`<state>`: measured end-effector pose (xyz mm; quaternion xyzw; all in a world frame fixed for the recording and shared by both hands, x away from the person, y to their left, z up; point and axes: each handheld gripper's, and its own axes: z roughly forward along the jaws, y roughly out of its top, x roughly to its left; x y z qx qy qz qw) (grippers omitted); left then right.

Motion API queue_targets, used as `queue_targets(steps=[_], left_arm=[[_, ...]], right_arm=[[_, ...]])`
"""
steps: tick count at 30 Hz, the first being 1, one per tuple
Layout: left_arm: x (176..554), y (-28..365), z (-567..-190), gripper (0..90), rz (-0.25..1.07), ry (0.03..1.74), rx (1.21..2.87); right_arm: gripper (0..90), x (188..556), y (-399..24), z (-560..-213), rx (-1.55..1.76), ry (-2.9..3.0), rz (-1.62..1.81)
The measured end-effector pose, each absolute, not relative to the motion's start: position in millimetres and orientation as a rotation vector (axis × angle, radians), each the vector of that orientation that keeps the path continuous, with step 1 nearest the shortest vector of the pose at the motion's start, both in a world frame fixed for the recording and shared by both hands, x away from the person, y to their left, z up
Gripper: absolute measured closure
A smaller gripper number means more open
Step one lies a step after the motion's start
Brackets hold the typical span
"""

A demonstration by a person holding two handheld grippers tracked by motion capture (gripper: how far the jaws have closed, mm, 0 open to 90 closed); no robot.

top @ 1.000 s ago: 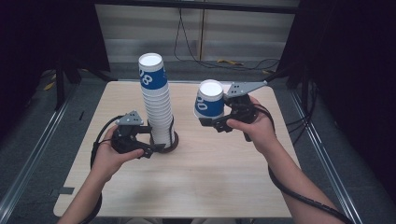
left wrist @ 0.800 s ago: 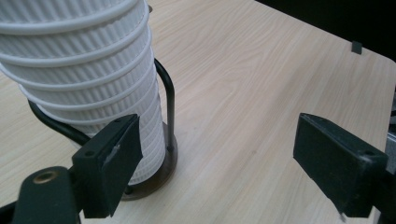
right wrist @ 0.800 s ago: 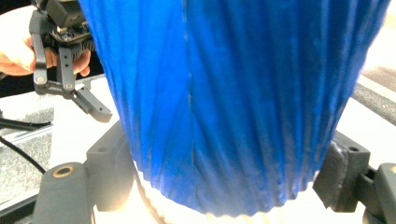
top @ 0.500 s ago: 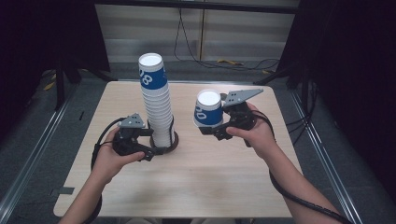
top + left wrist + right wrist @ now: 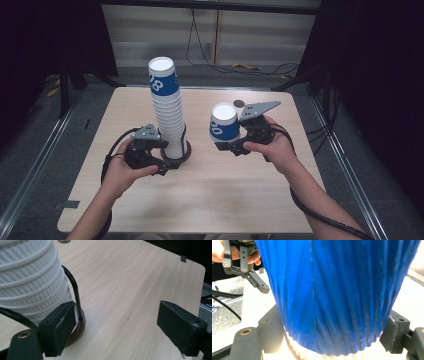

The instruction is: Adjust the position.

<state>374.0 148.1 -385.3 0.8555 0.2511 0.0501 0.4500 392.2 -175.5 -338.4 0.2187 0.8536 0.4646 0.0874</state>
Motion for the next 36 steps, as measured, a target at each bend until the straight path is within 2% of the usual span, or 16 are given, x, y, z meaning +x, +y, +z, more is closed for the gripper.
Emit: queue_targets(steps=[36], left_arm=[[377.4, 116.5, -376.4, 15.4, 0.076, 0.542, 2.116]], right_arm=[[20.5, 378.2, -188.7, -364.6, 0.623, 2.621, 1.287]])
